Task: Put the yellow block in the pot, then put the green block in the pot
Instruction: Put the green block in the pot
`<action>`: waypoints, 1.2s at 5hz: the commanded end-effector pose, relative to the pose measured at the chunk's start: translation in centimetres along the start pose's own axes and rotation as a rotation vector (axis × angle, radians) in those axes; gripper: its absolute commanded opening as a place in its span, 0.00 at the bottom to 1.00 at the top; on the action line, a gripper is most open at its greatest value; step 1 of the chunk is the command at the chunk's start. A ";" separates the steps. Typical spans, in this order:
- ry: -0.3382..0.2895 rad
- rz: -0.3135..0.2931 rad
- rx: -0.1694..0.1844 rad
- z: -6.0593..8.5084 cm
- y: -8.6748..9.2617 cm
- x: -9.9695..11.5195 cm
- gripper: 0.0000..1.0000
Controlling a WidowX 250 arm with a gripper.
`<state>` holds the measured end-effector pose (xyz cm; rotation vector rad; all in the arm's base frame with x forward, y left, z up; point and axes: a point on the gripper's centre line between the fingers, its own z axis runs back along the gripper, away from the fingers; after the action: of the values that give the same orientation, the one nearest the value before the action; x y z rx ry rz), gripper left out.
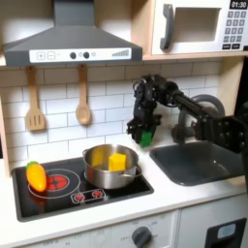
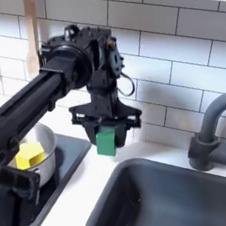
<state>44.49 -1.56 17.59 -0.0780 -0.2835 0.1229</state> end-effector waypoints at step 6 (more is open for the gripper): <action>-0.073 0.002 0.058 7.0 2.4 -3.3 0.00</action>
<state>38.95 1.15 23.58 -0.0184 -0.3634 0.1443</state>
